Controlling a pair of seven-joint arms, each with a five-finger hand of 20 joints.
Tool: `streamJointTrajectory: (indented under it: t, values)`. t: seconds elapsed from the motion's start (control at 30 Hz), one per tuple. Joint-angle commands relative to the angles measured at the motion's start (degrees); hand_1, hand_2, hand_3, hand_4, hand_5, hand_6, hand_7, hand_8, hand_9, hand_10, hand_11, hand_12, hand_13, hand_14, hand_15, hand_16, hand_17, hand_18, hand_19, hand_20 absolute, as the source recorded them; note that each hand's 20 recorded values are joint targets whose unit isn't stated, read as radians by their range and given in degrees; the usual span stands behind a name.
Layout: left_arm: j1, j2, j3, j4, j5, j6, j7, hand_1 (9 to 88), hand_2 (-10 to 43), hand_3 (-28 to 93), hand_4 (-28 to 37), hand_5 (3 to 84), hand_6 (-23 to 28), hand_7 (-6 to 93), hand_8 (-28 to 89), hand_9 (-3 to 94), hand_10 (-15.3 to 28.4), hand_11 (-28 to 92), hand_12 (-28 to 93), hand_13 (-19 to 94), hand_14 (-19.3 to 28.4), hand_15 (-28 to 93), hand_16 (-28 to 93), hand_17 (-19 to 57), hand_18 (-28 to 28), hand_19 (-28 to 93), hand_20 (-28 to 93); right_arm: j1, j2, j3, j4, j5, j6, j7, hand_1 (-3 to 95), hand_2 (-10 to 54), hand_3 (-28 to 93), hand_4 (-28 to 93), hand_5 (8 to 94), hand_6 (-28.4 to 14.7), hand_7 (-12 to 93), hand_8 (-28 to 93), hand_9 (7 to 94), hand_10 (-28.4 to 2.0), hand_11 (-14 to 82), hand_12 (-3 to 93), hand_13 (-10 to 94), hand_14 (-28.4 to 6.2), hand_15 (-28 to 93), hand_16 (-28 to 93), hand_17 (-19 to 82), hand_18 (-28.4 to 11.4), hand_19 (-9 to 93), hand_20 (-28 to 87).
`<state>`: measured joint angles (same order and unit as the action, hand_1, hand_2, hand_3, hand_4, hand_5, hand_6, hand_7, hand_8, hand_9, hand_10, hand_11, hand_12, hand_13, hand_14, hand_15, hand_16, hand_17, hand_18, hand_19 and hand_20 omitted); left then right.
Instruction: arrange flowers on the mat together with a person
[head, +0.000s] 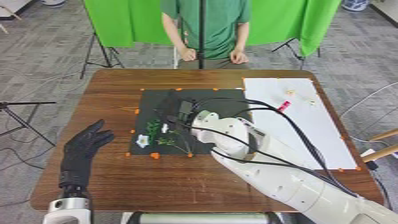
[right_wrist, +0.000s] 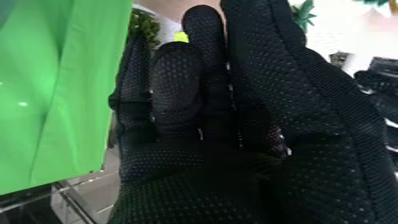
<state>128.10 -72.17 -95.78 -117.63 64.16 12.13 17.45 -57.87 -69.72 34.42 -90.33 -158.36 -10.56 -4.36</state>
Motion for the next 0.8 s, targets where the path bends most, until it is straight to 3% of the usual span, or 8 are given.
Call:
streamJointTrajectory:
  t: [0.03,0.53,0.8]
  values:
    - [0.62,-0.17,0.26,0.63,-0.46,-0.09,-0.19,22.4,-2.3,71,-24.5,48.3,3.7,10.5,-6,51.6,14.6,18,13,46,17.6,21,-3,15.9,13.2,15,21,-0.88,0.83,-0.31,0.06,-1.03,-1.19,0.08,60.2,-9.5,63,-28,77.0,5.1,33,3,61.5,-11.6,21.1,53.0,53,-12.9,74,40,22,-17.5,55,47]
    - [0.34,-0.03,0.22,0.69,-0.36,-0.28,-0.52,22.4,-2.3,71,-24.4,48.2,3.6,10.6,-6,51.8,14.6,18,13,46,17.6,21,-3,15.7,13.3,14,21,-0.78,1.95,-1.08,-0.02,-1.05,-0.51,-0.27,59.8,-9.5,64,-28,75.2,5.7,32,1,61.3,-11.4,20.5,46.6,53,-13.0,73,39,22,-17.7,55,46]
    - [0.29,0.13,0.17,0.68,-0.35,-0.43,-0.62,22.5,-2.3,71,-24.3,48.3,3.5,10.7,-6,51.8,14.7,18,13,46,17.6,21,-3,15.7,13.3,15,21,0.37,3.43,-0.88,-0.38,-1.39,-1.12,0.26,58.8,-9.5,66,-28,67.2,5.5,31,-1,56.7,-12.0,25.6,36.9,53,-12.8,72,41,21,-17.6,55,45]
